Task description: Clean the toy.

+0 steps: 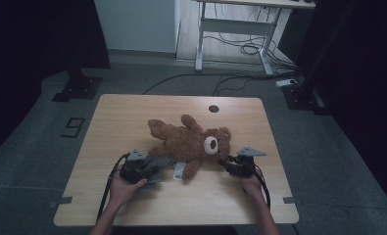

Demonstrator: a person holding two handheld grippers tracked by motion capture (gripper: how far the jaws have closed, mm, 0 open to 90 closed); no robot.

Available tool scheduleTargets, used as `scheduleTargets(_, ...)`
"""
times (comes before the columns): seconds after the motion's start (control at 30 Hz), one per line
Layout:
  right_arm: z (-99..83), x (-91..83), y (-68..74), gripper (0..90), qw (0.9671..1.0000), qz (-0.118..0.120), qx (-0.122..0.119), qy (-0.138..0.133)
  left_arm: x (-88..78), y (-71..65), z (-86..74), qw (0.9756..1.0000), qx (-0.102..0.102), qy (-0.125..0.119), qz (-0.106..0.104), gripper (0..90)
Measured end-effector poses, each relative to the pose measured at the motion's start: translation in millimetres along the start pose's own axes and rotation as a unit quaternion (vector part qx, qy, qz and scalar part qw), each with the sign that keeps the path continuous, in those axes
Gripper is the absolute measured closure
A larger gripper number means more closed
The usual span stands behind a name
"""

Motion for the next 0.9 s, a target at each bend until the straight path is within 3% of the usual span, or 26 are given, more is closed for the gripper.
scheduleTargets(0.1, 0.0, 0.2, 0.2, 60.5, 1.0, 0.0, 0.001, -0.001, -4.2, -6.3, 10.1, 0.9998, 0.012, -0.018, -0.001, 74.1)
scheduleTargets(0.23, 0.0, 0.0, 0.6, 60.5, 1.0, -0.001, 0.0, -0.001, 3.7, -25.5, 37.7, 0.9986, 0.036, -0.037, -0.016, 74.1)
scheduleTargets(0.4, 0.0, -0.1, 0.6, 60.5, 1.0, 0.0, 0.0, -0.001, 34.2, -59.4, 71.5, 0.9952, 0.074, -0.04, -0.049, 74.2)
scheduleTargets(0.53, -0.1, -0.3, 1.0, 60.6, 1.0, -0.001, 0.0, -0.001, 66.1, -78.6, 91.7, 0.9935, 0.086, -0.029, -0.069, 74.2)
scheduleTargets(0.7, 0.0, -0.6, 0.9, 60.7, 1.0, -0.001, 0.0, -0.001, 100.5, -90.6, 99.8, 0.9928, 0.091, -0.003, -0.078, 74.3)
scheduleTargets(0.8, -0.1, -0.6, 0.9, 61.0, 1.0, -0.001, 0.001, 0.0, 113.1, -90.3, 96.5, 0.9934, 0.08, 0.011, -0.081, 74.3)
scheduleTargets(0.9, -0.1, -0.7, 1.2, 61.2, 1.0, -0.001, 0.0, 0.0, 122.7, -91.9, 88.2, 0.9932, 0.084, 0.029, -0.074, 74.5)
Point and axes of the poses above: each handheld gripper's, and its own axes: x roughly forward along the jaws, z roughly out of its top, y roughly to its left, the point moved 1 cm from there along x, roughly forward along the jaws, and after that the axes turned 9 degrees about x, right-handed, at the moved point
